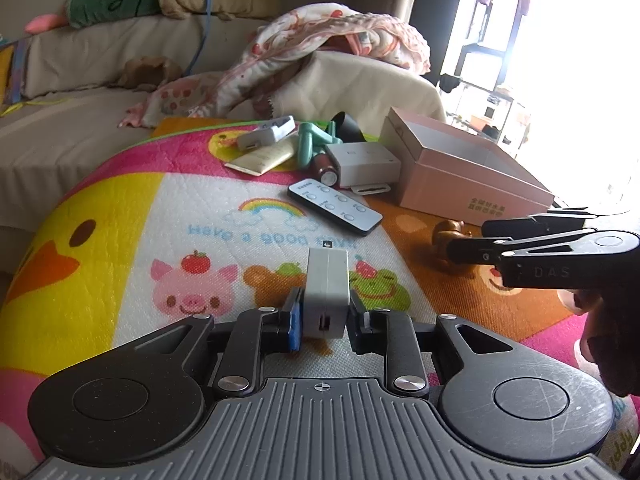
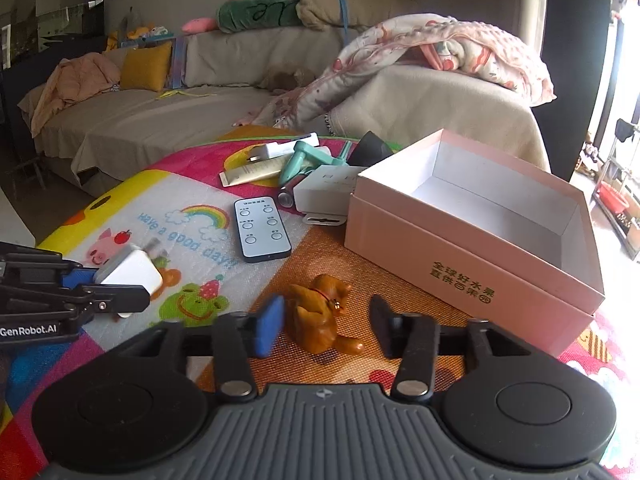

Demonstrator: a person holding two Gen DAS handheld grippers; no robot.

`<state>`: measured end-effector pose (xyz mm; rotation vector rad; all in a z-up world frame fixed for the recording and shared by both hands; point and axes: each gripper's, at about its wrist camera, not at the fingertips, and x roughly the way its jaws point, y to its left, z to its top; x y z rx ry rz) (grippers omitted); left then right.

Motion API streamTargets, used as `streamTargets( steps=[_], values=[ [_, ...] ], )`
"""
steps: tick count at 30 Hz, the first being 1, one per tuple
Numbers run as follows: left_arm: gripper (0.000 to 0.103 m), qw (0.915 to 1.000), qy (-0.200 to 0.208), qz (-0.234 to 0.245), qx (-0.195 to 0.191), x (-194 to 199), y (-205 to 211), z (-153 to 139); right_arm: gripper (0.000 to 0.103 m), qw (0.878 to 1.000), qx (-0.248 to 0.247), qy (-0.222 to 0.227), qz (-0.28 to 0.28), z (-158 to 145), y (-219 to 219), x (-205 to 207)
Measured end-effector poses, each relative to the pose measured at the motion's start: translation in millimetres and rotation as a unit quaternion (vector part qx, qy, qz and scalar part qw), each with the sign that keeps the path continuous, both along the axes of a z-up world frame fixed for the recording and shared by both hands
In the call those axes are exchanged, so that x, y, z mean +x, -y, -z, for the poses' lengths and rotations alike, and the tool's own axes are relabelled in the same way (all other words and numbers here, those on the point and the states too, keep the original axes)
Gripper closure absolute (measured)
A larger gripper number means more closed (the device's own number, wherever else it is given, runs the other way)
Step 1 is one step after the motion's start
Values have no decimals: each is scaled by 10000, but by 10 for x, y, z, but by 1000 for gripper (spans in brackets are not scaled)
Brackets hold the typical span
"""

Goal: Organize rigid objects
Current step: 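Lift the white charger with the left tool while the right tool grasps the orange toy figure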

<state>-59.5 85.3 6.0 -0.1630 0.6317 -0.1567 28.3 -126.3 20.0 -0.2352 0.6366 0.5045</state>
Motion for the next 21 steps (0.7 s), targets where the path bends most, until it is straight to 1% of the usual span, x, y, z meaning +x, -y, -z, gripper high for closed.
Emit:
streamTargets(
  steps=[2,4,5,6,7,8,12,15,17,21],
  values=[
    [77,10000,1,-10,-4,2,0,0,49,9998,33,-143,135,32,-13,58],
    [77,10000,-4,-31,-15,3,-2,5,49,9988,208,-383,209,64,-32,160],
    [77,10000,-2,-41,-21,4,-7,4,51,9983,290,-451,219,78,-45,196],
    [77,10000,10,-64,-18,5,-7,0,57,9979,323,-508,238,95,-66,226],
    [78,9999,53,-89,5,2,-1,-8,65,9978,283,-549,219,98,-93,240],
    [78,9998,138,-101,67,-9,13,-27,66,9981,204,-554,177,86,-116,234],
    [79,9979,481,138,415,-57,153,-159,68,9995,-88,-300,-100,-38,-59,32],
    [79,9950,660,530,538,-64,319,-259,69,9994,-39,-312,-142,-182,165,-123],
    [79,9923,754,760,619,-33,447,-317,69,9998,38,-203,-58,-283,349,-215],
    [79,9888,815,1128,542,125,629,-463,69,9992,203,154,298,-480,700,-321]
  ],
)
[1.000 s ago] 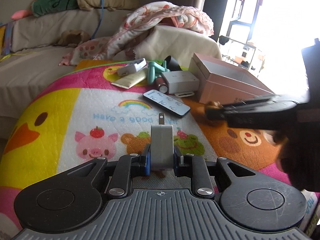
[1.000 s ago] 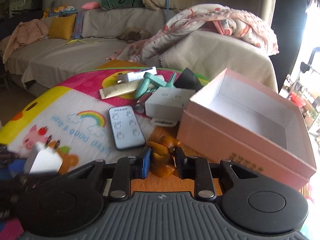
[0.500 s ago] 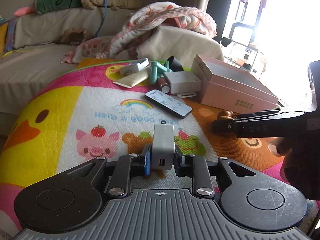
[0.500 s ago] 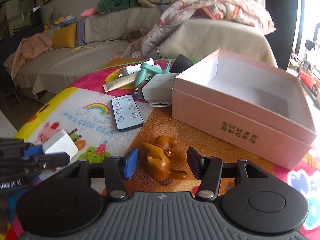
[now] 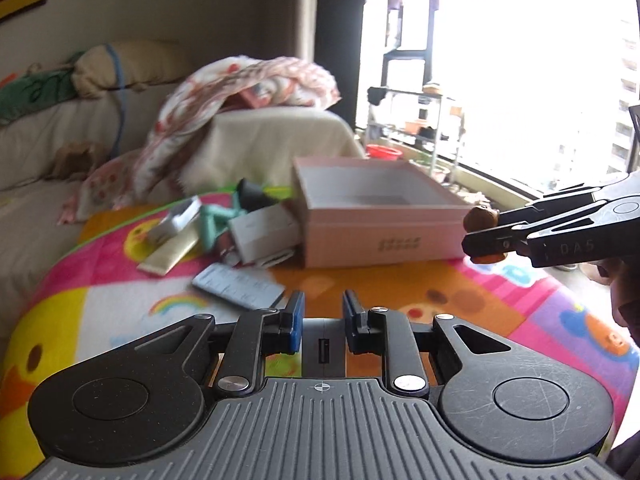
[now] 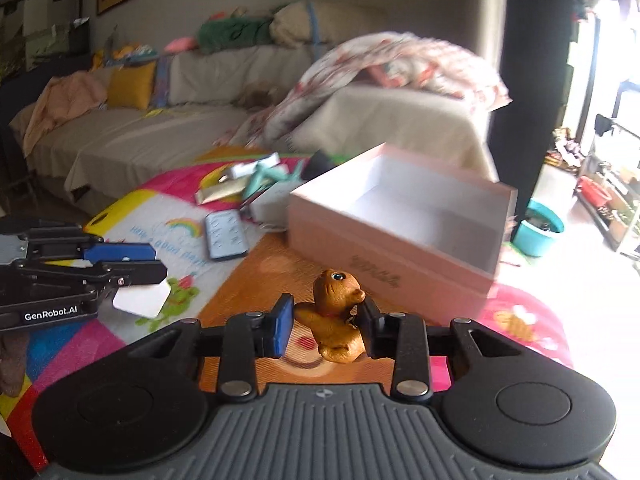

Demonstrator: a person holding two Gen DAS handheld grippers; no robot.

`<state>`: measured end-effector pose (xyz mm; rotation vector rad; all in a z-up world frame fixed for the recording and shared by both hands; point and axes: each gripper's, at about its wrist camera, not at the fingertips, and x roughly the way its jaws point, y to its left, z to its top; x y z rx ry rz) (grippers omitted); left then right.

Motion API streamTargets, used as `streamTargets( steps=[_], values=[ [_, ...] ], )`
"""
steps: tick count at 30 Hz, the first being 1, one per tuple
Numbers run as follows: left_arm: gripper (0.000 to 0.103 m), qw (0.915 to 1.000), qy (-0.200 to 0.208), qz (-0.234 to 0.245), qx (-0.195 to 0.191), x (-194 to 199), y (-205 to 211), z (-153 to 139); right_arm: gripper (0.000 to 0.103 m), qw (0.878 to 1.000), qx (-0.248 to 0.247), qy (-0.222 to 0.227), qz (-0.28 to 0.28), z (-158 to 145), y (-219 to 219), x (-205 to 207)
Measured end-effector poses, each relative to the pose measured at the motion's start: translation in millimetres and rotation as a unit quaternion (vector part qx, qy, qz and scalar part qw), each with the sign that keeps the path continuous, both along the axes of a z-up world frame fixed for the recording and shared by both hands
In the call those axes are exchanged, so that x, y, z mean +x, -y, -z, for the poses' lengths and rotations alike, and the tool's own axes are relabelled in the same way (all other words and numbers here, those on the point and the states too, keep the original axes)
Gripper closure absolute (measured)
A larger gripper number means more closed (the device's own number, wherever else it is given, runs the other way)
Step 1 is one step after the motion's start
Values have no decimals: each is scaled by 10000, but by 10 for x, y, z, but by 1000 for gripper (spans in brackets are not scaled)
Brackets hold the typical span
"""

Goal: Organize rigid objects
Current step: 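Lift the white charger with the left tool while the right tool grasps the orange toy figure, then lower the charger and toy into the pink box and open both tools, then grasp the black remote control with the right tool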

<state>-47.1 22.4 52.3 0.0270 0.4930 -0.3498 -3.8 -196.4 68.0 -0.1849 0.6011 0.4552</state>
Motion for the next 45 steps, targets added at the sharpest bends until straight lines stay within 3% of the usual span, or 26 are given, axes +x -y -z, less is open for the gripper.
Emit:
streamTargets(
  steps=[4,8,10,13,15,18,20,25,29,38,45],
  values=[
    [79,9992,230,324,-18,208,157,-278,69,9990,209,258,303,-153,257,66],
    [79,9943,911,553,2,540,355,-769,69,9961,439,528,557,-319,396,222],
    [79,9893,1273,629,-336,809,434,-1048,69,9934,519,808,626,-457,402,341],
    [76,9863,943,647,-1189,1340,457,-1252,67,9877,674,1224,694,-670,386,601],
    [76,9875,706,379,-1360,1542,384,-1192,54,9864,686,1207,876,-725,382,776],
    [76,9931,612,-182,-985,1537,140,-882,42,9877,852,1005,842,-586,456,758],
    [76,9944,344,-658,-754,1468,-73,-597,36,9901,752,942,717,-373,465,648],
    [76,9829,-732,-1579,-605,1287,-574,19,36,9955,288,600,672,201,316,459],
    [76,9743,-884,-2057,-239,1008,-745,177,36,9985,431,-94,336,397,139,467],
    [76,9748,-869,-2004,461,808,-598,209,36,9986,349,-270,-294,439,-403,378],
    [76,9745,-907,-1872,837,638,-675,157,37,9946,169,-665,-781,485,-1034,803]
  ],
)
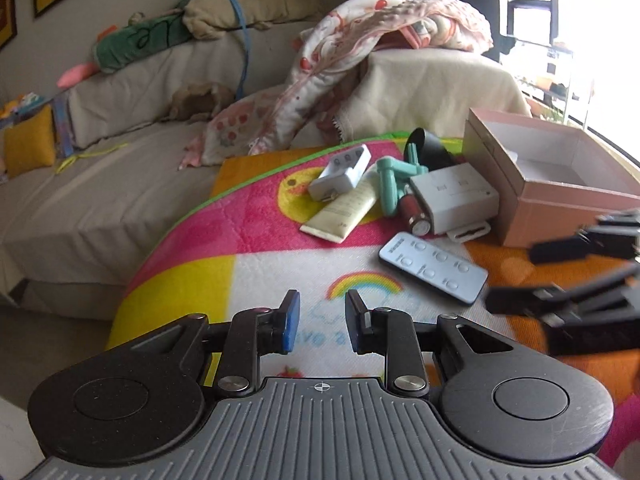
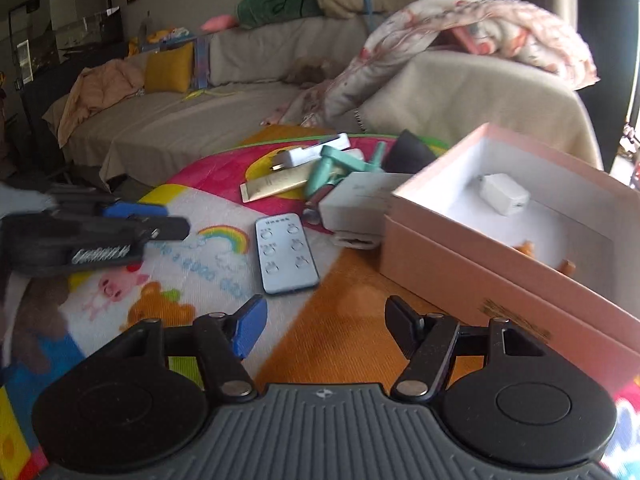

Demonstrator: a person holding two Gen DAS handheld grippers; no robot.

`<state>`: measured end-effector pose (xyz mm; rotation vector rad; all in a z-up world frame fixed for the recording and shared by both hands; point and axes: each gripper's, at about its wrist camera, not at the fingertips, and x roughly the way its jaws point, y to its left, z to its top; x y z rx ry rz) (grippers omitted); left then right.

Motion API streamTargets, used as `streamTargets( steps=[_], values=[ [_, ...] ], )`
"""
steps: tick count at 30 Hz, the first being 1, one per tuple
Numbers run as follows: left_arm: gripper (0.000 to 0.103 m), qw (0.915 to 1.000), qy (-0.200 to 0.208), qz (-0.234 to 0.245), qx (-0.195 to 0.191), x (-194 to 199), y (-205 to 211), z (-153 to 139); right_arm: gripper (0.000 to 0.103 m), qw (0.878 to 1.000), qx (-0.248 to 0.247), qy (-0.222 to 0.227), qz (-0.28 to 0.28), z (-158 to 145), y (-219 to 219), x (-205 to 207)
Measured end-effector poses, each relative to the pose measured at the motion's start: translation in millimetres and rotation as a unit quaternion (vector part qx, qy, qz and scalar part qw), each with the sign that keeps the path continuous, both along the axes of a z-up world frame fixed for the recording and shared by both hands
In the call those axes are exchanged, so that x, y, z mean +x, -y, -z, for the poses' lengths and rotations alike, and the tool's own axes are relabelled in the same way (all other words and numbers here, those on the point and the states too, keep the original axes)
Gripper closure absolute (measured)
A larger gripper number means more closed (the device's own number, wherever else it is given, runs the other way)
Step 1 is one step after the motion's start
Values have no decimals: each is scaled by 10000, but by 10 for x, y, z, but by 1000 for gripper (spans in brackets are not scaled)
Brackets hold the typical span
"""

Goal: Organize rigid objects
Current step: 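Grasp the black remote control with the right tool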

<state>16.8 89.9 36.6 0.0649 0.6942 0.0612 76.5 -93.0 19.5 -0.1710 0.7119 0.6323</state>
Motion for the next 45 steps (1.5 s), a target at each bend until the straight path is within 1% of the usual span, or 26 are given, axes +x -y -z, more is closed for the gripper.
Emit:
streamTargets(
  steps=[2,3,4,6,7,8,10,12,14,16,20,24,26,28,30,32,34,35,37,39,40,42,43,45],
  values=[
    [76,9998,-58,58,-173,-9,-80,-2,38,9999,-20,-121,-52,35,-175,132],
    [76,9995,-83,81,-287,1,-118,-2,40,9998,-21,-177,-61,53,-255,195],
    [76,9988,-110,120,-470,24,-164,-1,41,9997,-31,-219,-64,71,-327,246],
    [76,9957,-155,184,-890,103,-250,-2,56,9996,-89,-271,-55,105,-456,330],
    [76,9939,-163,225,-1070,160,-278,-6,60,9998,-135,-167,-38,103,-500,338],
    [76,9920,-141,278,-1226,233,-299,-8,62,9997,-188,-133,-96,99,-528,335],
    [76,9903,-91,358,-1342,393,-292,-11,63,9993,-267,-96,-228,93,-522,275],
    [76,9892,-101,443,-1395,557,-240,-8,64,9987,-409,64,-304,103,-449,144],
    [76,9871,-152,574,-1484,717,-159,-7,64,9980,-495,220,-335,111,-293,-13],
    [76,9848,-179,762,-1553,845,-57,-9,64,9979,-498,282,-294,111,-94,-155],
    [76,9825,-244,1067,-1509,1045,179,10,64,9979,-500,418,-50,115,225,-332],
    [76,9808,-327,1226,-1480,1187,346,5,64,9983,-373,394,196,140,411,-343],
    [76,9805,-285,1299,-1446,1234,383,-58,64,9986,-270,388,224,148,458,-342],
    [76,9800,-102,1349,-1459,1270,380,-170,64,9986,-230,412,228,153,471,-352],
    [76,9793,241,1351,-1490,1371,354,-302,64,9987,-194,404,221,149,483,-355],
    [76,9794,525,1253,-1493,1584,356,-375,63,9990,-132,359,223,145,498,-338],
    [76,9815,563,1135,-1438,1908,393,-358,59,9993,-82,325,183,142,502,-346],
    [76,9836,522,1028,-1390,2108,422,-319,59,9993,-80,326,168,141,497,-351],
    [76,9855,338,846,-1428,2445,461,-222,58,9993,-79,334,154,144,495,-367],
    [76,9844,-22,875,-1523,2726,489,-91,57,9993,-63,327,150,149,500,-368],
    [76,9842,-262,935,-1480,2825,520,-30,57,9993,-56,323,150,151,500,-364],
    [76,9827,-739,1103,-1295,2908,566,89,55,9994,-29,307,135,155,507,-358],
    [77,9820,-794,1193,-1231,2878,564,115,54,9995,-4,292,117,158,513,-353],
    [79,9833,-736,1289,-1057,2691,518,121,51,9996,45,258,83,158,523,-345]
  ],
)
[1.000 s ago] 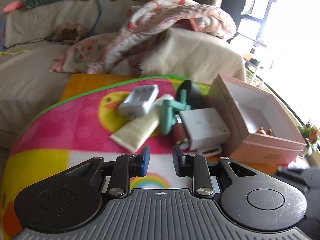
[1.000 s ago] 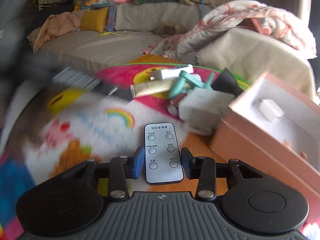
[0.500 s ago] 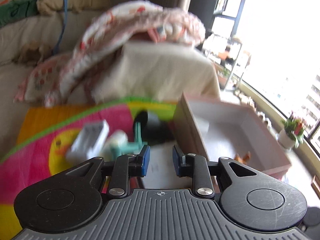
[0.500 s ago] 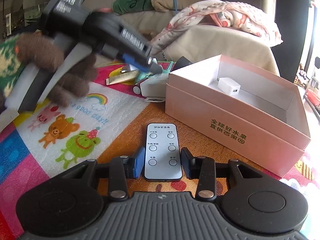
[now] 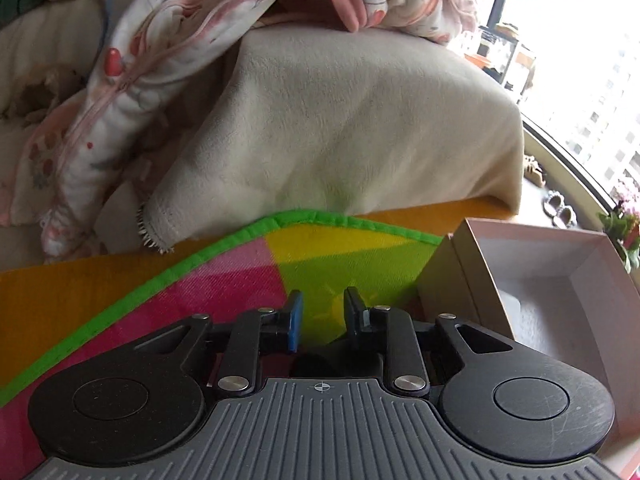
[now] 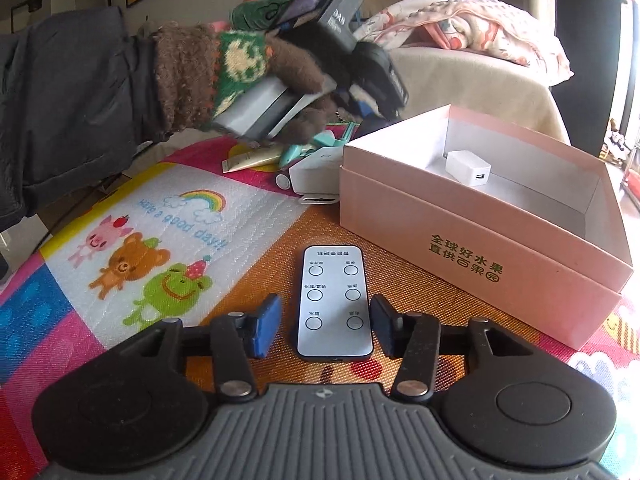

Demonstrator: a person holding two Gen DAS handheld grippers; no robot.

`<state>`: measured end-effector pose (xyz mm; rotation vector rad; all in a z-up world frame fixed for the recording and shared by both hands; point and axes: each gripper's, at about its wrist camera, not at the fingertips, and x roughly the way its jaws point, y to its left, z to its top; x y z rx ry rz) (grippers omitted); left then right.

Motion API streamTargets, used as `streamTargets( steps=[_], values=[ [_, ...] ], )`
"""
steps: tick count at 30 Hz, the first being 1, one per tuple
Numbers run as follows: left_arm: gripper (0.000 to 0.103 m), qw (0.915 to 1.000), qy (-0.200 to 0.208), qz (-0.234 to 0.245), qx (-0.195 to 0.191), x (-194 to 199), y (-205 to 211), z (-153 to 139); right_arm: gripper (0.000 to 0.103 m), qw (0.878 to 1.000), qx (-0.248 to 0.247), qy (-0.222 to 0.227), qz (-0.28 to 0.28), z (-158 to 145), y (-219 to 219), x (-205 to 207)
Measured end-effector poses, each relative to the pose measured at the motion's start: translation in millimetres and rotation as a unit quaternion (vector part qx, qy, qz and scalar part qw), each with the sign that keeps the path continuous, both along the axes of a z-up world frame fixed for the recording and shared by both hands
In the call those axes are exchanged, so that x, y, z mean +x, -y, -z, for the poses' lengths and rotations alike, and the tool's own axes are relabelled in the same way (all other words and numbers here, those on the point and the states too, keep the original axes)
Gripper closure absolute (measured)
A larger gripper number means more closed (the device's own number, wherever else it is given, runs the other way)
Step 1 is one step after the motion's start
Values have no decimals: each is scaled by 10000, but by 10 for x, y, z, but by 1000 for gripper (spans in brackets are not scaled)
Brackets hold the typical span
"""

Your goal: Organize rigid objects

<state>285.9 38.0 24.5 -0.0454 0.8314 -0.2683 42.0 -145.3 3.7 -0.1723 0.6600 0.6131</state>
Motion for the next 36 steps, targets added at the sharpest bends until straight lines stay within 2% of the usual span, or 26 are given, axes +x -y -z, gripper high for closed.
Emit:
streamTargets(
  steps=[3,5,9,12,14,17,21,24,26,27,29,31,32,33,36],
  values=[
    [81,9999,-10,150,-48,-324,-119,13,48,10000,52,-39,-42,0,6,6],
    [87,9997,-38,124,-201,-572,-214,41,48,10000,58,-47,-55,1,6,8],
    [90,9995,115,86,-294,-1131,-293,75,48,10000,43,-44,-51,-1,3,6],
    [90,9977,11,116,-667,-1498,-335,155,48,10000,-79,-5,55,-6,0,-7],
    [90,9968,122,124,-783,-1742,-338,167,48,9997,-208,39,130,-11,15,-33],
    [90,9941,24,257,-1049,-2027,-316,177,48,9990,-319,75,306,-22,92,-94],
    [87,9949,93,355,-936,-2334,-250,124,48,9984,-276,-20,500,-33,219,-188],
    [87,9956,644,210,-641,-2486,-248,-43,48,9977,-306,8,613,-36,257,-256],
    [87,9934,1027,25,-505,-2450,-265,-169,48,9973,-297,16,668,-35,264,-276],
    [87,9923,1098,-113,-560,-2390,-287,-210,47,9972,-289,26,688,-33,262,-278],
    [87,9878,1214,-430,-881,-2147,-359,-301,46,9968,-276,50,744,-27,250,-290],
    [86,9840,1243,-468,-1185,-1844,-347,-362,45,9965,-285,76,781,-23,243,-298],
    [86,9848,1137,-401,-1253,-1632,-298,-358,43,9963,-284,76,805,-21,246,-294],
    [84,9867,1043,-404,-1178,-1448,-251,-336,42,9962,-277,68,828,-21,251,-291],
    [85,9947,756,-462,-528,-1030,-88,-153,41,9959,-240,48,872,-19,269,-293]
  ],
)
